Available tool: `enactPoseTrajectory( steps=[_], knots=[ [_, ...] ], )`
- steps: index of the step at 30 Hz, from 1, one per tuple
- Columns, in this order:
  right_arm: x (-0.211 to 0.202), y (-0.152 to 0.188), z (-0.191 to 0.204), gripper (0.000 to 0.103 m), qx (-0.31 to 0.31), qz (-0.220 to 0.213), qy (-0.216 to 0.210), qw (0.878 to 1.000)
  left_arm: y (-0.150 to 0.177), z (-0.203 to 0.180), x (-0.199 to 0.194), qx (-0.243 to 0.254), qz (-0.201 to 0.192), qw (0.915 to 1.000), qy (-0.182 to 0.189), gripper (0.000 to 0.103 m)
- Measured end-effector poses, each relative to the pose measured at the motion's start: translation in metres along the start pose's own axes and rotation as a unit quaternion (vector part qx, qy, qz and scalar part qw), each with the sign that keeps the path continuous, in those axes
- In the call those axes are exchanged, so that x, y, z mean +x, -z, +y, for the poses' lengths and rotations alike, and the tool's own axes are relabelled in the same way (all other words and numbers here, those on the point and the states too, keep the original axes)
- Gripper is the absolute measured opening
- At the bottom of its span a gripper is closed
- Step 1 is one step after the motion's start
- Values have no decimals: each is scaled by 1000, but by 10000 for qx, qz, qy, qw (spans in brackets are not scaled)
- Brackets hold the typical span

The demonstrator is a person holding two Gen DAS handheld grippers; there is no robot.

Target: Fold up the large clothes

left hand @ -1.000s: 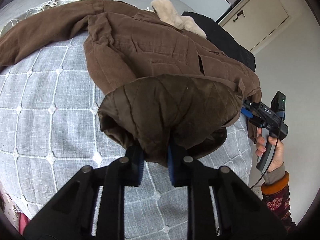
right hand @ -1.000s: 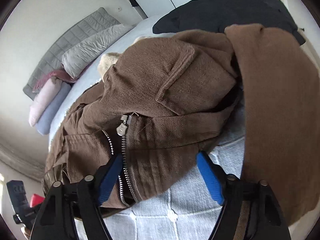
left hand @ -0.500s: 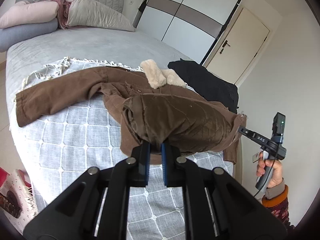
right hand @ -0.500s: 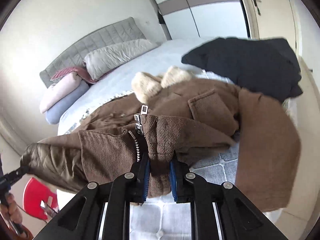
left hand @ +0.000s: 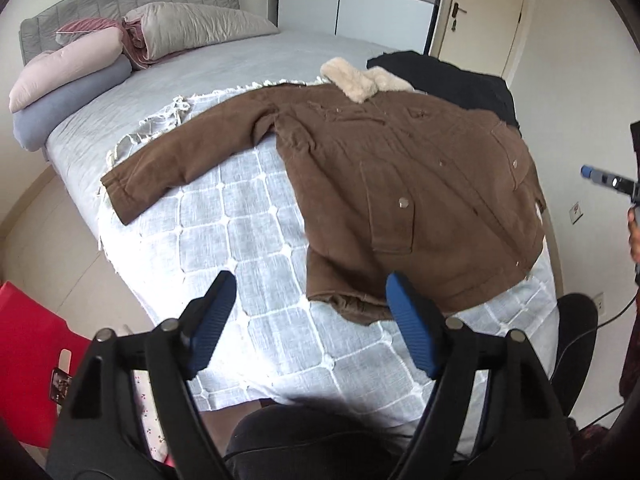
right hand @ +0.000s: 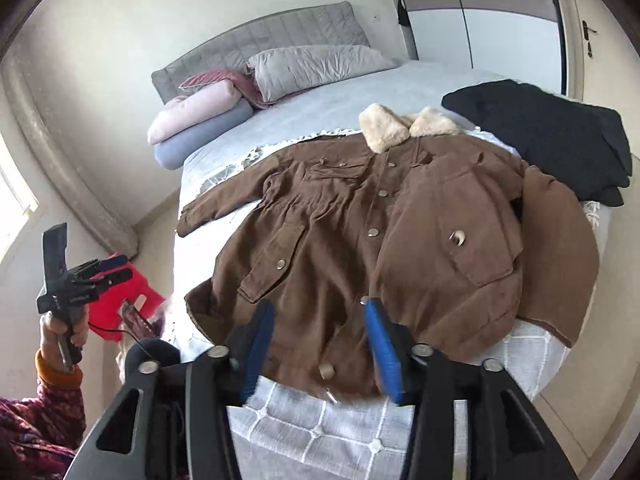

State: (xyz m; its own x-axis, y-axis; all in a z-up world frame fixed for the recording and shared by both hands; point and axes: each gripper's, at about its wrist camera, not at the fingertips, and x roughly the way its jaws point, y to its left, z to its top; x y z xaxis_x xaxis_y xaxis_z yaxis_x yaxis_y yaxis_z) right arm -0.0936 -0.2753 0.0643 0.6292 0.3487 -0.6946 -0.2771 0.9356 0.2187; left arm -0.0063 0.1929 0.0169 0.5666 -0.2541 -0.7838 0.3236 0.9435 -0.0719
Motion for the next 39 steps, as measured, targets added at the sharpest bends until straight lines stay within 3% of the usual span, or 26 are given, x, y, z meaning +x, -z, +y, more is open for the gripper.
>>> enactPoseTrajectory(
  steps=[5,7,10,16,18,19,20,22,23,24,27,30,33,36,39],
  knots=[
    [-2,14,-40,69,-17,88,804,9967,10,-9,40,333,490,9982,27,78],
    [11,16,-62,69,19,230,879,9959,4,-7,55,242,587,9980,36,78],
    [39,19,-96,69,91,499,1072,9929,-9,-1,78,-31,719,9968,352,78],
    [105,19,-159,67,571,1000,1059,9877,-8,0,128,-370,1439,9858,776,78],
    [125,22,-170,59,720,1118,891,9871,2,-4,143,-374,1724,9807,844,78],
    [135,23,-174,46,838,1199,796,9860,8,-5,150,-435,1885,9766,940,76],
    [144,25,-175,30,928,1273,799,9843,14,-6,156,-543,1996,9727,1051,73],
    [151,27,-167,15,992,1290,734,9839,20,-14,153,-453,1879,9760,999,62],
    [150,27,-160,14,1022,1307,556,9846,22,-20,150,-382,1941,9730,1185,32],
    [146,27,-149,13,982,1308,408,9857,22,-25,144,-434,1959,9708,1313,16],
    [119,20,-101,12,597,1096,104,9921,14,-42,112,-318,1529,9752,1566,13],
    [62,-1,-47,12,113,433,-304,9985,-10,-53,58,-344,709,9799,1831,12],
    [-5,-30,-1,11,-385,-255,-153,9988,-36,-47,4,-549,-97,9784,1989,11],
    [-43,-50,14,11,-285,-517,98,9982,-46,-29,-36,-875,-686,9710,2114,11],
    [-69,-64,-19,11,358,-761,158,9963,-42,-3,-48,-1099,-1008,9755,1620,14]
  ],
)
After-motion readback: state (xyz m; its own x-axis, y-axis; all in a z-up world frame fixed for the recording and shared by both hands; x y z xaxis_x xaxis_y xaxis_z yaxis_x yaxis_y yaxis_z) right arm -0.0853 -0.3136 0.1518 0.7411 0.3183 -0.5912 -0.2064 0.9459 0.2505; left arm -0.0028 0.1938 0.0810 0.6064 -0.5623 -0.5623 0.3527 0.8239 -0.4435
